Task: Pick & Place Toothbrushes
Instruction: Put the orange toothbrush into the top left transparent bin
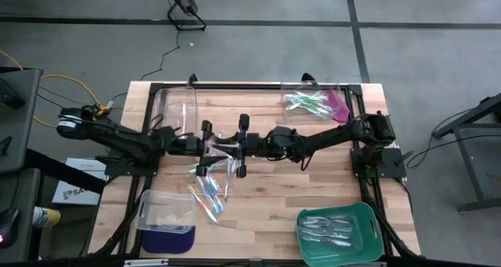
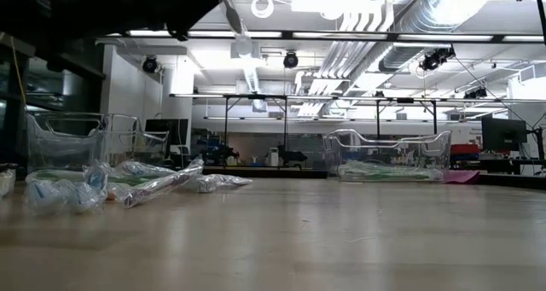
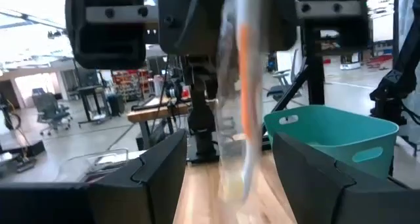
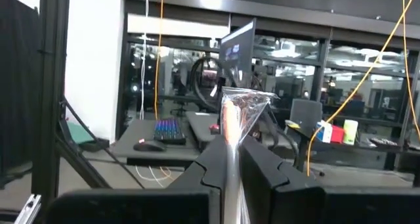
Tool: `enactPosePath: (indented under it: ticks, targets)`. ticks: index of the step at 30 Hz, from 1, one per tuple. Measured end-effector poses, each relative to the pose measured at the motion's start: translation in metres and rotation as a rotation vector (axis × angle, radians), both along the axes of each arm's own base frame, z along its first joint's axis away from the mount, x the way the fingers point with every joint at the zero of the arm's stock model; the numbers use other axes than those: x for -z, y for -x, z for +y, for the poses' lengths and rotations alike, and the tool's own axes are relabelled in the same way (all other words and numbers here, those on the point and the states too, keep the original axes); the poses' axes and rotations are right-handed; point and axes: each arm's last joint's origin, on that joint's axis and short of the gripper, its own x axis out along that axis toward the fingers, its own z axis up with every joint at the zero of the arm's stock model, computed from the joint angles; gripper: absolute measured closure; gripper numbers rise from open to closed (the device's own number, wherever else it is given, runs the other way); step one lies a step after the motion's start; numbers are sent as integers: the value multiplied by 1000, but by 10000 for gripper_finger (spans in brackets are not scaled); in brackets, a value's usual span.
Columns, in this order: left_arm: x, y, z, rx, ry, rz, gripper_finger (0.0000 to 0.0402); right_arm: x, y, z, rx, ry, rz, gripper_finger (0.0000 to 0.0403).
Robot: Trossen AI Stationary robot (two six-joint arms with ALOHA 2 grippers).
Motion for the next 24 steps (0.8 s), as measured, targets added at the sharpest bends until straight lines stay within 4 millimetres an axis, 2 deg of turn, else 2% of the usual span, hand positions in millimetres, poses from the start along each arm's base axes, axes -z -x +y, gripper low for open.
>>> enactPosePath:
  ticks: [6, 12, 16, 22, 24]
  targets:
    - [-4, -23, -5, 81, -9, 13, 181, 2, -1, -1, 27, -1, 19, 381]
    - [-2, -26, -9, 87, -15, 22, 195, 6, -1, -1, 72, 13, 60, 385]
    - [-2, -26, -9, 96, -20, 23, 249, 8, -2, 0, 72, 16, 80, 385]
    - [0, -26, -8, 78, -45, 46, 377, 10, -2, 1, 69, 14, 109, 383]
    - [2, -27, -8, 77, -51, 58, 384, 13, -2, 3, 62, 20, 131, 383]
